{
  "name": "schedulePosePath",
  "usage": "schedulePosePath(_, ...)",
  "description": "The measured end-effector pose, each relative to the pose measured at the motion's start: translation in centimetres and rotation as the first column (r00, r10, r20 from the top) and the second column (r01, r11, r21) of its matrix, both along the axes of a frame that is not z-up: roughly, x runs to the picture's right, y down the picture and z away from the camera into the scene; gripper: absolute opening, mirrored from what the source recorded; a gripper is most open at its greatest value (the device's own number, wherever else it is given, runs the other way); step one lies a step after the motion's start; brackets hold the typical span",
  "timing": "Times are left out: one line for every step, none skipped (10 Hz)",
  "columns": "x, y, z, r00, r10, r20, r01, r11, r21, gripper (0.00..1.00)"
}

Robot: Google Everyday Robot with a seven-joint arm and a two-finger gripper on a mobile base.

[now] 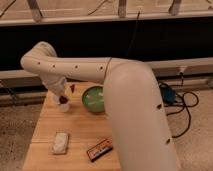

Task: Place the pepper in the ceramic cup

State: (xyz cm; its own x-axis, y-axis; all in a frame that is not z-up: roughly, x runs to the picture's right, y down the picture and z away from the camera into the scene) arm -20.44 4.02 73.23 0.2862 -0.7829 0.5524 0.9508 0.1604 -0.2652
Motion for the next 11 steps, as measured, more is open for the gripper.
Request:
schedulePosePath(-0.3,-0.1,0.1,1.000,-0.003,0.004,0.003,1.0000,0.001,0.00)
schedulePosePath(-0.6,-0.2,0.1,1.000,-0.007,0.005,0.007,1.0000,0.003,0.00)
schedulePosePath(-0.7,-0.6,0.3,1.000,-0.009,0.003,0.009,0.9999,0.008,0.00)
schedulePosePath(-0.7,-0.9,0.5,1.000,-0.011,0.001,0.011,0.9999,0.010,0.00)
schedulePosePath(-1.1,-1.1,0.8,1.000,-0.016,0.004,0.016,0.9998,0.009,0.00)
schedulePosePath(-1.8,-1.3,1.1,1.000,-0.022,0.010,0.022,0.9997,0.007,0.00)
schedulePosePath(-2.3,-1.4,1.3,0.999,-0.027,0.017,0.027,0.9996,0.005,0.00)
schedulePosePath(-2.5,-1.3,1.5,0.999,-0.033,0.026,0.033,0.9995,0.000,0.00)
schedulePosePath(-2.6,-1.1,2.2,0.999,-0.040,0.027,0.040,0.9992,0.007,0.00)
schedulePosePath(-3.1,-0.9,2.6,0.998,-0.043,0.036,0.042,0.9990,0.016,0.00)
schedulePosePath(-3.2,-1.0,3.4,0.998,-0.044,0.037,0.043,0.9986,0.031,0.00)
